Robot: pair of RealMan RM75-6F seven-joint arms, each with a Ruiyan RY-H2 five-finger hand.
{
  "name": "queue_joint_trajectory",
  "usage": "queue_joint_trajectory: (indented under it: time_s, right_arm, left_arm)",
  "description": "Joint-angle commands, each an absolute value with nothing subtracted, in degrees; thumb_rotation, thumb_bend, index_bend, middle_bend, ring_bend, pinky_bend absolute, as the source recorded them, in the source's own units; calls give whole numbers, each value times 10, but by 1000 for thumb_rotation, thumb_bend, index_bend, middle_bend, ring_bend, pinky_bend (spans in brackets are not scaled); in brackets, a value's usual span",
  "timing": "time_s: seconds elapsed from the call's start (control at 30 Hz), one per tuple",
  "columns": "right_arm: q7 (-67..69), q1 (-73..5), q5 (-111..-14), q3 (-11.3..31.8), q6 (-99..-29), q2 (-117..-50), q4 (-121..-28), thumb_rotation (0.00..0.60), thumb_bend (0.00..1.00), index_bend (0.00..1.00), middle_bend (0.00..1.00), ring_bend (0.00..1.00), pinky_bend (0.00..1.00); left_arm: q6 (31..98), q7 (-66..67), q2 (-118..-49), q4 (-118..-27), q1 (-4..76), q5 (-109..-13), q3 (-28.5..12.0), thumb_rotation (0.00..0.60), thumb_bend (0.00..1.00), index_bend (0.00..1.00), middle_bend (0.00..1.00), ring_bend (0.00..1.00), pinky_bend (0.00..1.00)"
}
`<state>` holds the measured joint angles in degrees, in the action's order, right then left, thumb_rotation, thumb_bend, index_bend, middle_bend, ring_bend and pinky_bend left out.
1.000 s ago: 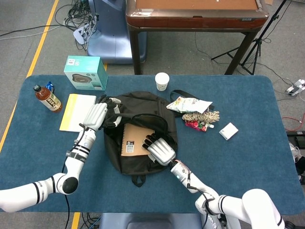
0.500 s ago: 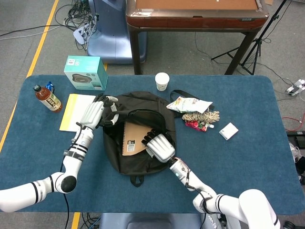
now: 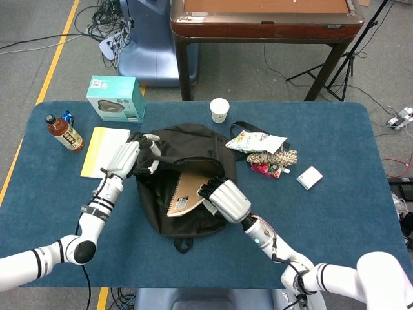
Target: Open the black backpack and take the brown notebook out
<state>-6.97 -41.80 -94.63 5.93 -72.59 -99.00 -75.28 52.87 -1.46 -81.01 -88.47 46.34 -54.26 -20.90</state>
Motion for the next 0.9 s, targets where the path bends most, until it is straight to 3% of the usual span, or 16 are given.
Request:
queue_joint_trajectory:
  time_s: [0.03,0.43,0.63,0.9]
  right_arm:
    - [-68,-399,-958,56,-750,-927,-839,600,548,952,594,474,412]
    - [-54,-342,-988,54,-825,-797,-1012,600,548,960,612,513,466]
    - [-51,-317,-1004,52,-852,-749,-1051,600,548,960,612,520,466]
    - [-42,-286,-1009,46,-867,-696,-1085,600,548,960,612,523,466]
  left_arm:
    - [529,-9,-806,-891,463,-539,-207,600,414,315,165,75,18]
    - [546,4,-792,-916,454,-549,-194,600,356,296,159,70,18]
    - [557,13,-769,-947,440,-576,-178,600,274,146,92,16,18]
    - [562,31,-718,-1004,417,-602,-149,600,246,8,5,0,18]
